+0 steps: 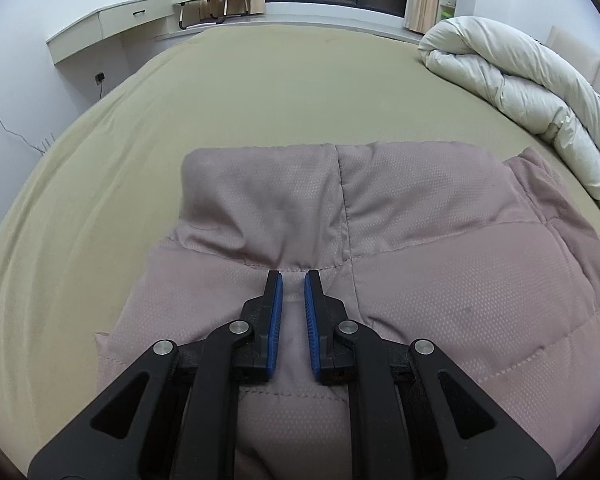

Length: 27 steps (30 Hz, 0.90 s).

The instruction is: Fold large clothes

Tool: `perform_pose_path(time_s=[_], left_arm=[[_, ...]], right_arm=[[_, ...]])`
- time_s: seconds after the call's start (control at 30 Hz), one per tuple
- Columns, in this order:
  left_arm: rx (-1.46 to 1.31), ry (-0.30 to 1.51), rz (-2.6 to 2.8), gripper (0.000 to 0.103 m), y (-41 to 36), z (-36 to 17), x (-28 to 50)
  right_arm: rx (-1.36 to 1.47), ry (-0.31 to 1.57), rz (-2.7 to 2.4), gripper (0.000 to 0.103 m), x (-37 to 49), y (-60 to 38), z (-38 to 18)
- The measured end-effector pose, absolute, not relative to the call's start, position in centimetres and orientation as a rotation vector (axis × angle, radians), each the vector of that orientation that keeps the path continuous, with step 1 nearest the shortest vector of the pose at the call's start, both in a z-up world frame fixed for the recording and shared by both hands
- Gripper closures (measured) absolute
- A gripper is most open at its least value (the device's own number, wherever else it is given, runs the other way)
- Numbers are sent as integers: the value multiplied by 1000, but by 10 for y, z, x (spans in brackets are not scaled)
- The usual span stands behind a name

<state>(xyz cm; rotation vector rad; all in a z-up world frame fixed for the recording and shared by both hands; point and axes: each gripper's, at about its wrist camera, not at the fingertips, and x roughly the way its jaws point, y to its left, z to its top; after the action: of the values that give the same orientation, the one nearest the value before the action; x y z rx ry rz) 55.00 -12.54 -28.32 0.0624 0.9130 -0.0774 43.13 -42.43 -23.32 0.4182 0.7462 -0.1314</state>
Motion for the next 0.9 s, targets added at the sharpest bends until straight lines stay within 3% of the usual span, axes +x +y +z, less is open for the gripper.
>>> perform_pose_path(time_s=[0.07,0.17,0.23,0.3,0.37,0.43,0.53,0.7,0.8,0.9], left_arm=[[78,843,-81,92,-127,-264,541],[161,746,-85,92,-138,-245,537],[197,745,-64,92,-140,-246,548],[162,839,-47,92,-130,-267,564],[70,935,-68,92,-115,-288,576],[29,923,-81,92,-107,-289,576],[58,923,-75,92,-110,-292,577],[86,929,-70,92,-109,-286,569],[110,883,-88,92,-118,-265,537],[91,834,-108,92,-115,-252,501]], right_arm=[[350,633,-93,25,428,-403,-199],[215,657,-13,27,460,-358,-171],[103,737,12,40,493,-325,-175],[26,829,-10,45,518,-308,-195],[14,942,-73,41,536,-314,-230],[157,964,-73,29,539,-336,-246],[263,965,-67,23,538,-357,-256],[252,924,-101,24,525,-357,-242],[272,820,-76,33,475,-354,-210],[245,730,-38,33,413,-349,-189]])
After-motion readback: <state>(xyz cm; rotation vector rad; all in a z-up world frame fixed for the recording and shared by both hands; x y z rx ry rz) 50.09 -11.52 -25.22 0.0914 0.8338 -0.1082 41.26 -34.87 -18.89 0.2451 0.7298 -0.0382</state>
